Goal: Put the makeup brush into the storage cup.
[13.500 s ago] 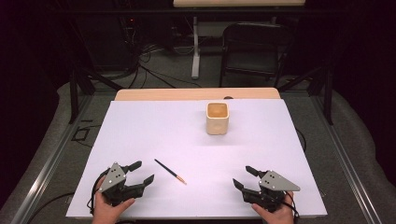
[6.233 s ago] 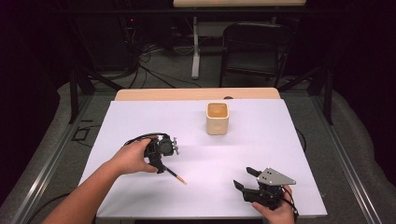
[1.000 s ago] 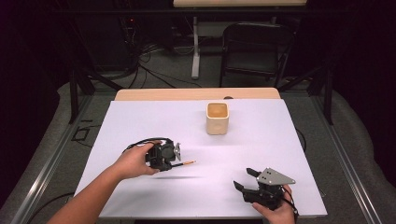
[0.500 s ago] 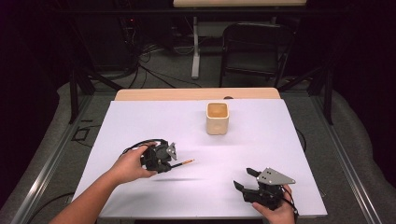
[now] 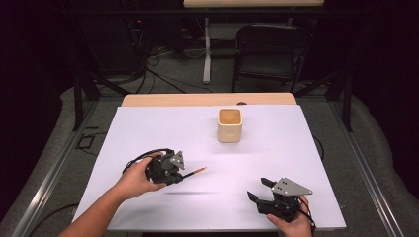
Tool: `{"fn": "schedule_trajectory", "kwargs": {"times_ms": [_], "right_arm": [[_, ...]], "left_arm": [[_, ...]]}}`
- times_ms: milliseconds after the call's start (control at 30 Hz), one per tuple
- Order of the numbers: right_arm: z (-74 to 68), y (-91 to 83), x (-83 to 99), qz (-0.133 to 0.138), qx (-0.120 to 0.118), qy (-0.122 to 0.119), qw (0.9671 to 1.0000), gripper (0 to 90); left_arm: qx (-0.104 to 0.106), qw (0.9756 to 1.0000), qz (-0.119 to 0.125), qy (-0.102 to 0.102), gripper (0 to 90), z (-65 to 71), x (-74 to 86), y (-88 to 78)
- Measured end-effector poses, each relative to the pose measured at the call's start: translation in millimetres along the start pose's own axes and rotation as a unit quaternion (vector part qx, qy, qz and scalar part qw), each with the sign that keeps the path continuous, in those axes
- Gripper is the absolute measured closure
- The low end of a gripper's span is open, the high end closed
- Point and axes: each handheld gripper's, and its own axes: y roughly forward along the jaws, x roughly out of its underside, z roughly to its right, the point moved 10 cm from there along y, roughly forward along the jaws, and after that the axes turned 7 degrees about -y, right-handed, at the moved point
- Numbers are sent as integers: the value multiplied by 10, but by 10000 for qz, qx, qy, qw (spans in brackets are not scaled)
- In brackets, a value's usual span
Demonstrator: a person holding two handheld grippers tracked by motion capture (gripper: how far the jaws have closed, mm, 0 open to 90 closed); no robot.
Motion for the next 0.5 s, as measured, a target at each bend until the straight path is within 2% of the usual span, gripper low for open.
{"fn": "schedule_trajectory", "kwargs": {"times_ms": [300, 333, 500], "right_arm": [[-13, 11, 6, -30, -24, 3, 10000, 314], [-16, 11, 7, -36, -28, 7, 10000, 314], [-26, 16, 6, -55, -62, 43, 10000, 325]], "left_arm": [[51, 9989, 439, -170, 836, 26, -8, -5], [150, 9957, 891, -217, 837, 105, -68, -22], [150, 9957, 891, -217, 837, 105, -68, -22]]}}
